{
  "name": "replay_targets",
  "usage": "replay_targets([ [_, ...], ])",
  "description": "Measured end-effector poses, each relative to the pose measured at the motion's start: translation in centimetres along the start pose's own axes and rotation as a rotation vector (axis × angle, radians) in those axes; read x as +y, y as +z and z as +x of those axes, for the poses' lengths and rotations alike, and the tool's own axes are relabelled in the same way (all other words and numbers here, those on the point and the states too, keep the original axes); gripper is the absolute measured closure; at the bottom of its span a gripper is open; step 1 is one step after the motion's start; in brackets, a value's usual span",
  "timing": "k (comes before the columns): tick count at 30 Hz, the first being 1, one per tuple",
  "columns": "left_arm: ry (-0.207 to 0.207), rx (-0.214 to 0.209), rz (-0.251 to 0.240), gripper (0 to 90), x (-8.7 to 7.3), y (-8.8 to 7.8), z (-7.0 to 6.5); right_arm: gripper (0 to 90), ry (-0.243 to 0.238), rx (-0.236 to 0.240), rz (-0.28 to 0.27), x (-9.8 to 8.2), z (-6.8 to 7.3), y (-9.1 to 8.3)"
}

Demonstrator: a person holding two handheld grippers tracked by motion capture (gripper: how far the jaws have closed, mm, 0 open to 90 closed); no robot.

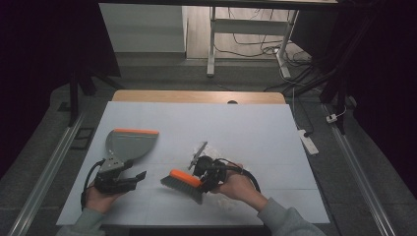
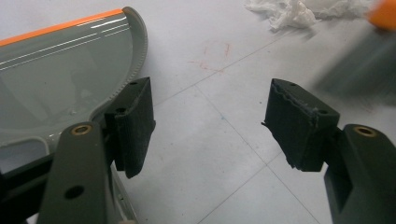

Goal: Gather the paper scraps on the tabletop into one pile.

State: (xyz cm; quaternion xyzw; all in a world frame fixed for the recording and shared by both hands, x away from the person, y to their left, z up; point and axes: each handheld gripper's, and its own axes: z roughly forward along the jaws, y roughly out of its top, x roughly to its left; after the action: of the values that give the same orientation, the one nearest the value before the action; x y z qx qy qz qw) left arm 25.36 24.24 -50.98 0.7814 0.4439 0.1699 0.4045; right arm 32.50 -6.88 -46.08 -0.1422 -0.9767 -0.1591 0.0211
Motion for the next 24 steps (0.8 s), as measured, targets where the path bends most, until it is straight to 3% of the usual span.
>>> replay_targets([
  [3,0.000,0.000,0.001,33.5,0.0,0.0,0.0,70.4,0.082,-0.034,-0.021,-0.6,-1.8,-0.6],
  [6,0.001,0.000,0.002,33.5,0.0,0.1,0.0,70.5,0.115,-0.111,-0.038,-1.3,-3.5,-1.4],
  [8,0.001,0.001,0.002,33.5,0.0,0.1,0.0,70.5,0.124,-0.123,-0.076,-1.8,-4.0,-2.3],
  [13,0.002,0.001,0.007,33.5,0.0,0.2,0.0,70.4,0.122,-0.131,-0.184,-2.9,-3.9,-5.3],
  [19,0.002,0.003,0.003,33.5,0.0,0.1,-0.1,70.4,0.134,-0.168,-0.223,-4.4,-3.9,-8.1],
  [21,0.004,0.002,0.002,33.5,0.0,0.1,-0.1,70.4,0.159,-0.185,-0.213,-5.3,-4.1,-8.4],
  [24,0.003,0.000,0.002,33.5,0.0,0.1,-0.1,70.4,0.244,-0.217,-0.193,-7.3,-4.7,-8.4],
])
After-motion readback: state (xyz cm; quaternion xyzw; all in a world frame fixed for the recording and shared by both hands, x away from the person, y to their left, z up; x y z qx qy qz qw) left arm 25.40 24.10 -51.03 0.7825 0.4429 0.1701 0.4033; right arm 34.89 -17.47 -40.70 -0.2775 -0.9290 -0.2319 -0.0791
